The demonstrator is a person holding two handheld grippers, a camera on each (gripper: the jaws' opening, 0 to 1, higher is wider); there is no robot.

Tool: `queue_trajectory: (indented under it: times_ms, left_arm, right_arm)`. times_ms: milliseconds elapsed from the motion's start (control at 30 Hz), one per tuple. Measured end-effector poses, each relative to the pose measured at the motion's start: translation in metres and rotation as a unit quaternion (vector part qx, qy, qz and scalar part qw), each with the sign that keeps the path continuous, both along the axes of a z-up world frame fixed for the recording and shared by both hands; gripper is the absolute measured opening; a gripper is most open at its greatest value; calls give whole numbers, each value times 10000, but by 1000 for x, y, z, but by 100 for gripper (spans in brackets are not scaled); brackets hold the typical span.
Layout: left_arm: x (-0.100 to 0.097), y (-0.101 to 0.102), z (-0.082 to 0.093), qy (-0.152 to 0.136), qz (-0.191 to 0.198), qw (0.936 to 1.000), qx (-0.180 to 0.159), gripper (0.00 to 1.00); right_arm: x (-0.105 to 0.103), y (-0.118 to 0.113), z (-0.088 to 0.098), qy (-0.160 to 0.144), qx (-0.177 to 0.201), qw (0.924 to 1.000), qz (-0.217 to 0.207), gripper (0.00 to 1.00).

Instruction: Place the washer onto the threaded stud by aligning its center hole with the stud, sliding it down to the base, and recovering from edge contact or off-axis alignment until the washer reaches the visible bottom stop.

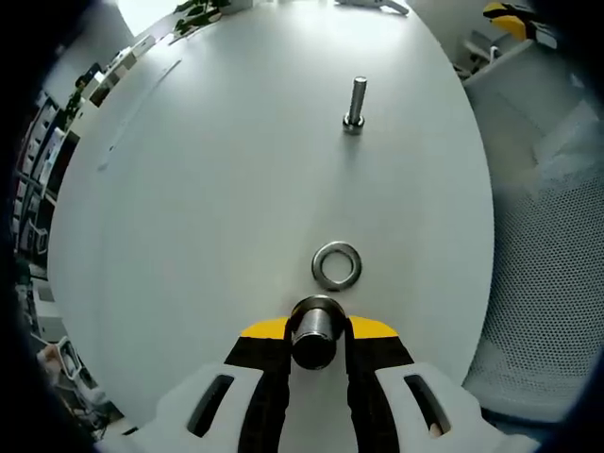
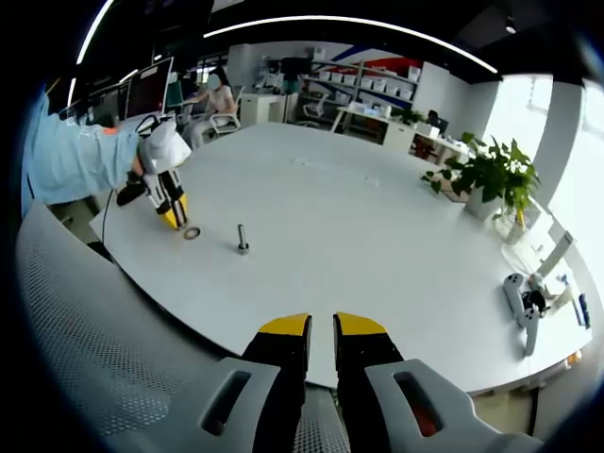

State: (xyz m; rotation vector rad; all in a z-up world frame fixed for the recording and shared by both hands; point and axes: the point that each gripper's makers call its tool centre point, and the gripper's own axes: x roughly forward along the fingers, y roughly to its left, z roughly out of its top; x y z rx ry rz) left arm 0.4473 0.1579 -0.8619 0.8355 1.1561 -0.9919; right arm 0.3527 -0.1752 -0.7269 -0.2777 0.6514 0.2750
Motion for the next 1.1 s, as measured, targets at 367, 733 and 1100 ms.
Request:
queue_trajectory:
  times_ms: [367,733,1100]
  left_arm:
    - [-7,0,-2,84,43,9997,-242,33]
    - [-7,-14,17,-118,82,9979,-637,41]
    - [3,-35,15,-103,-136,9976,-668,37]
  right_arm:
    - [0,-1,0,-15,5,10000,-5,12]
    - [1,-1,2,-73,52,10000,-6,12]
    - [1,-1,1,-73,48,10000,-11,12]
